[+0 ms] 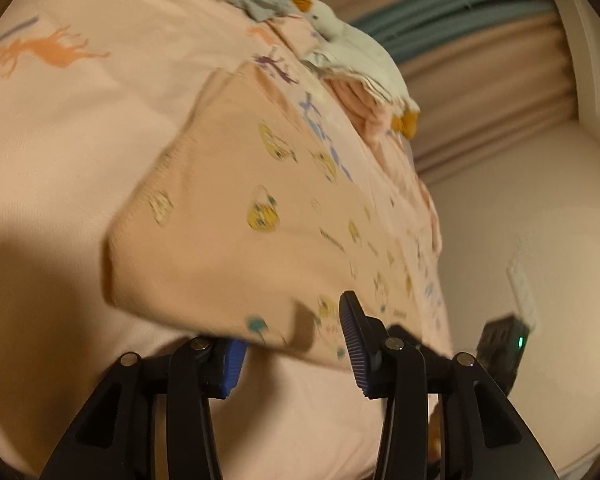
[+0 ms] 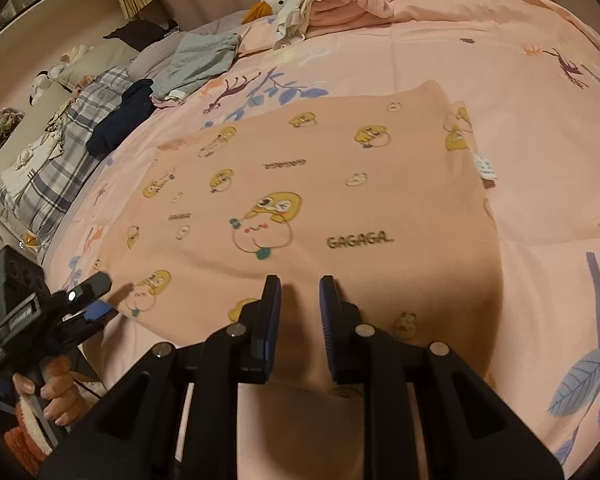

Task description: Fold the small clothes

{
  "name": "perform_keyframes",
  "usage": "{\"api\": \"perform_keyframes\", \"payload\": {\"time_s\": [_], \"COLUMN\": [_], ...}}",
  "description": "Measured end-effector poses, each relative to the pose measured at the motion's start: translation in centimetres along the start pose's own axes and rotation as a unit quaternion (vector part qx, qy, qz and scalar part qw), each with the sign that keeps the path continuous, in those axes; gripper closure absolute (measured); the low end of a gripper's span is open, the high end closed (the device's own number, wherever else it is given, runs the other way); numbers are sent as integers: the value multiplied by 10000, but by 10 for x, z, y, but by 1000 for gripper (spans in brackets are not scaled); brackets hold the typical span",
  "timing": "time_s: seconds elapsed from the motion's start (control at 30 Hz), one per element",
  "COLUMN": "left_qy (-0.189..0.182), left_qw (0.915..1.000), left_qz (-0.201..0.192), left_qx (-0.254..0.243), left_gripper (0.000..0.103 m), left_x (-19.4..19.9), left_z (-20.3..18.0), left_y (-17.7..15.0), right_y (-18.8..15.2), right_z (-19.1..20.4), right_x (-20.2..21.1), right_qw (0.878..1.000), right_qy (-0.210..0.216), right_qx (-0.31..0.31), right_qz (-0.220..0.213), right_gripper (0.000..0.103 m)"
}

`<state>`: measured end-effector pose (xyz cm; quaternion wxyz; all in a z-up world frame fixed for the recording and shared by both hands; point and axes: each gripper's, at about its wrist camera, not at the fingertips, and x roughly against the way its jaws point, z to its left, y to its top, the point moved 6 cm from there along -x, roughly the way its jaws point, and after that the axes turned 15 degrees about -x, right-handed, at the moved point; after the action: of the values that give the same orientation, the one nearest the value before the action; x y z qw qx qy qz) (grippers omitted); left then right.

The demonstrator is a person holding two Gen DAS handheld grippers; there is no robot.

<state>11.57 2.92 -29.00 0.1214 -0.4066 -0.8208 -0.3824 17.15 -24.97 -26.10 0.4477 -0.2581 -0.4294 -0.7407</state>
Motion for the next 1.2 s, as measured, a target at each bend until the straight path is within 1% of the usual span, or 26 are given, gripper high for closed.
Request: {"api": "perform_keyframes", "payload": {"time_s": [0.13,0.2,0.3,0.33,0.37,0.4,0.43,0.47,0.5,0.53,0.57,0.6,0.63,0.7,0.77,0.8,0.83,0.9,0.93,1.0,1.03,1.1,1.13,1.2], "left_qy": [48,123,485,633,772,959,1186,1489,1822,2129,2266,2316,2231,1923,1492,1240,1066,908,822,696,660,586,525,422], "left_qw": [9997,9994,9975,9960,9947,9932,9911,9864,9788,9696,9643,9615,9625,9692,9769,9803,9823,9842,9852,9869,9866,9844,9835,9841], "left_qz": [-96,-201,-388,-503,-574,-604,-604,-637,-675,-694,-712,-743,-798,-838,-881,-875,-858,-850,-824,-726,-685,-616,-563,-454], "left_qx": [238,263,323,373,367,275,39,-286,-646,-990,-1168,-1276,-1322,-1293,-1251,-1265,-1277,-1258,-1254,-1265,-1327,-1541,-1637,-1664], "left_gripper": [59,59,60,62,67,70,77,80,81,82,86,86,86,87,87,87,87,87,87,87,87,87,87,87], "left_x": [-8,-11,-12,-9,-5,-5,-7,-9,-11,-15,-16,-18,-19,-21,-24,-27,-30,-35,-40,-48,-51,-56,-59,-67], "left_z": [7,10,15,17,18,18,16,14,10,5,1,-2,-4,-8,-12,-16,-19,-23,-25,-30,-33,-44,-50,-56], "left_y": [15,22,28,28,27,27,30,33,35,36,35,36,38,46,54,59,62,65,65,64,63,61,59,56], "right_y": [1,2,6,7,8,10,11,13,13,13,13,13,14,15,14,14,15,19,22,25,26,30,33,42], "right_z": [14,25,44,47,49,50,50,49,45,40,35,33,35,39,45,45,45,38,33,20,14,2,-1,-13], "right_x": [-1,-2,-8,-10,-14,-20,-25,-32,-43,-52,-58,-62,-62,-61,-62,-63,-63,-66,-67,-69,-69,-63,-57,-42], "right_qw": [9995,9989,9961,9954,9947,9938,9927,9914,9905,9910,9911,9897,9890,9909,9936,9937,9926,9888,9846,9716,9621,9478,9467,9518], "right_qy": [312,449,860,930,968,998,1036,1067,989,755,546,493,450,266,90,68,80,248,436,906,1161,1495,1564,1545], "right_qx": [-78,-92,-175,-229,-323,-464,-568,-694,-859,-997,-1097,-1230,-1287,-1170,-960,-963,-1048,-1275,-1463,-1894,-2144,-2504,-2539,-2483], "right_qz": [55,38,54,72,113,174,221,298,408,474,515,546,573,617,582,576,608,738,848,1095,1223,1291,1218,924], "right_gripper": [82,82,83,83,84,84,85,85,86,99,103,103,103,103,103,103,103,103,103,103,103,103,101,99]}}
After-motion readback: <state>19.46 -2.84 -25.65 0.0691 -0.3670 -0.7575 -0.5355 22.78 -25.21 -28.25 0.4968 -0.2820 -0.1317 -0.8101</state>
